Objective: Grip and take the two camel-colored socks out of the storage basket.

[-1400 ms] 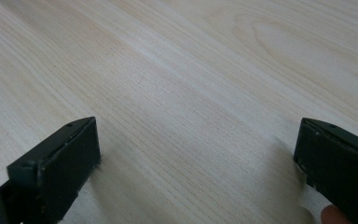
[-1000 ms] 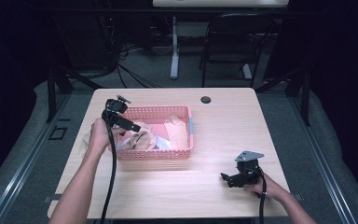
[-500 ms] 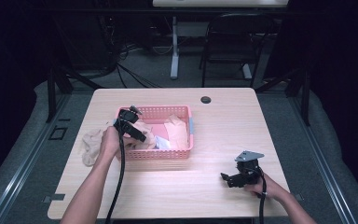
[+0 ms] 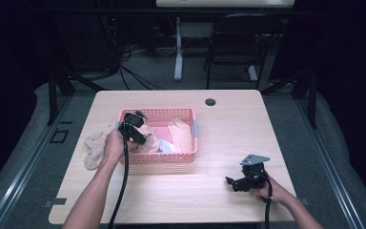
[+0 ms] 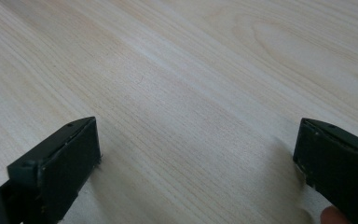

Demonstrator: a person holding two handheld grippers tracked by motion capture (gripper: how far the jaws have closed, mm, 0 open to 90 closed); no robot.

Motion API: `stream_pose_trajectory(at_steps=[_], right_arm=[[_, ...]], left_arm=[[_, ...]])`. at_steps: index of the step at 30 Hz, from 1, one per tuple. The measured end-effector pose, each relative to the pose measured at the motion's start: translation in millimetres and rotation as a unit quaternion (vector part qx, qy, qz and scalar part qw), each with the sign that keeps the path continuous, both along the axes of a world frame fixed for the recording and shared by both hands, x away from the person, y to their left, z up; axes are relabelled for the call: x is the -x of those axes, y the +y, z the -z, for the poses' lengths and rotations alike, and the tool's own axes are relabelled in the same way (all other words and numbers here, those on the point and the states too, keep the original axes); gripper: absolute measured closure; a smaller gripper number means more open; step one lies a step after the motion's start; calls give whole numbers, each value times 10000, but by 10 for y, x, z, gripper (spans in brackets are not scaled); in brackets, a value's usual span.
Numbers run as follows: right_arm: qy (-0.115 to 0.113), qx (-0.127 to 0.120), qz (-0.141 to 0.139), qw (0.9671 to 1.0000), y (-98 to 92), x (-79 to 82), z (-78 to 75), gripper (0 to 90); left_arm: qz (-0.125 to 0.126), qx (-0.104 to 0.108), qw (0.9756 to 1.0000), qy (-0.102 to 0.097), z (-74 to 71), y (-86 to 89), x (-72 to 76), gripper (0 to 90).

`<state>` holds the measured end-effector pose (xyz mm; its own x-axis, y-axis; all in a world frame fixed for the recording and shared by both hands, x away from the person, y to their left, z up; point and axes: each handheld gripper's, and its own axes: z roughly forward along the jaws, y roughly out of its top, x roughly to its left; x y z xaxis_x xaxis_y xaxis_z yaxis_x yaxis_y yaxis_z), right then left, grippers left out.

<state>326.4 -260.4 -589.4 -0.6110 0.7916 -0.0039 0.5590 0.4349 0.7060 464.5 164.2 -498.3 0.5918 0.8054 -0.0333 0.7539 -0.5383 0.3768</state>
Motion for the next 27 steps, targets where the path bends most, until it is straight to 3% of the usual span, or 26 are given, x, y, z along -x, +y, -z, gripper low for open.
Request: stream_pose_trajectory(at_steps=[10,14,21,27], right_arm=[[-2,-31,-37,10000,-7,-2,4,0],[14,-17,13,10000,-13,11,1,0],[2,-12,10,10000,-17,13,1,0],[6,-15,-1,10000,-17,11,1,0]], left_arm=[[222,141,9994,-229,-324,7,-19,797],[152,225,9991,-332,-392,63,-5,797],[42,181,9991,-385,-546,147,56,797],[177,306,9980,-526,-774,144,127,796]])
